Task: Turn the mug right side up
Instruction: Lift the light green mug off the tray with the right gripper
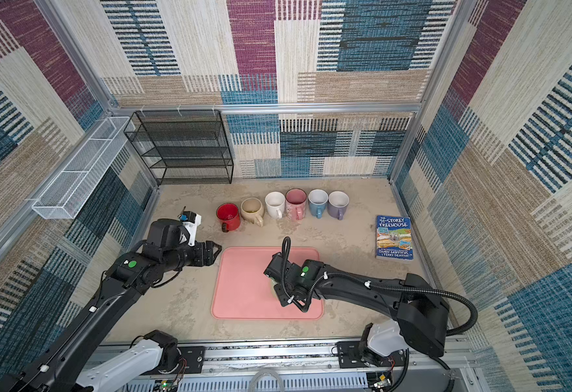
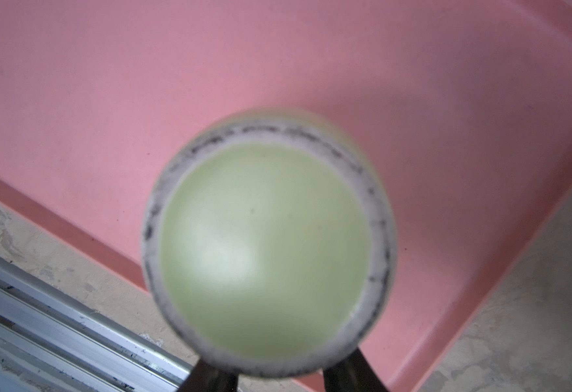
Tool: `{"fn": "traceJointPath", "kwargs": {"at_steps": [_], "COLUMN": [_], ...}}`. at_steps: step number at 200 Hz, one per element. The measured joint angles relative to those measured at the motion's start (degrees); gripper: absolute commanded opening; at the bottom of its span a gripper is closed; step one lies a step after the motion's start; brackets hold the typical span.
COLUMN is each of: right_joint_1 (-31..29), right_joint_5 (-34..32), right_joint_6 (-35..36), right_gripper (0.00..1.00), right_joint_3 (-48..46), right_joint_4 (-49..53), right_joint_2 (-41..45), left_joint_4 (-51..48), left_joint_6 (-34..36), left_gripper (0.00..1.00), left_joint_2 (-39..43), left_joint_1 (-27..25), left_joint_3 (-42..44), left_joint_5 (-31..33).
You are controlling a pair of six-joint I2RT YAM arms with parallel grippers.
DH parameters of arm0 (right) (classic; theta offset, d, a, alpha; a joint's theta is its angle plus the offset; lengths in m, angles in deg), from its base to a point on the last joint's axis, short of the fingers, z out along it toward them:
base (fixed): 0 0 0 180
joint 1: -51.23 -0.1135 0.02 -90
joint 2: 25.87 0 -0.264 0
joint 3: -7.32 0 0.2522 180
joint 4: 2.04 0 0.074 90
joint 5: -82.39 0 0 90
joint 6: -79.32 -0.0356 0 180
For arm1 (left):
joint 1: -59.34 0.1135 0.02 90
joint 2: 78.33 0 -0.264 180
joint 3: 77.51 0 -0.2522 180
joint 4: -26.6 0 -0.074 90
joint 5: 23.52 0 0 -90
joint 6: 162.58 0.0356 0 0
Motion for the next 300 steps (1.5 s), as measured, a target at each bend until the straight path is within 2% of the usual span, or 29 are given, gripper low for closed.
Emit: {"fn": "traceJointPath", "kwargs": {"at_steps": [52, 133, 159, 182, 214, 259, 300], "right_joint_1": [0.0, 0.0, 0.0, 0.0, 0.1, 0.4, 3.7], "right_joint_5": [-0.6, -2.0, -2.2, -2.2, -2.1, -1.0, 3.8], "right_joint_6": [0.9, 1.3, 1.4, 1.4, 1.4, 1.8, 3.3], "right_gripper": [0.30, 0.00, 0.00, 0.00, 0.00, 0.00, 0.00], "right_joint_3": [0.6, 1.5, 1.6, 1.6, 1.8, 0.3, -3.7], "right_joint_4": [0.7, 1.4, 1.3, 1.4, 1.2, -3.2, -11.2], "right_joint_2": [-2.1, -2.7, -3.0, -2.9, -0.7, 6.5, 15.6], "left_joint_4": [0.0, 0.0, 0.0, 0.0, 0.0, 1.3, 6.5], "left_joint_6": [0.2, 0.4, 0.4, 0.4, 0.4, -0.5, -3.3], "left_gripper": [0.78, 0.78, 0.79, 0.85, 0.87, 0.85, 0.84], "left_joint_2": [0.7, 0.9, 1.1, 1.1, 1.5, 3.5, 7.1], "left_joint_1": [0.0, 0.0, 0.0, 0.0, 0.0, 0.0, 0.0], "left_joint_3": [0.3, 0.5, 0.5, 0.5, 0.4, 2.1, 7.5], "left_joint_5": [0.0, 0.0, 0.0, 0.0, -0.1, -3.2, -9.2]}}
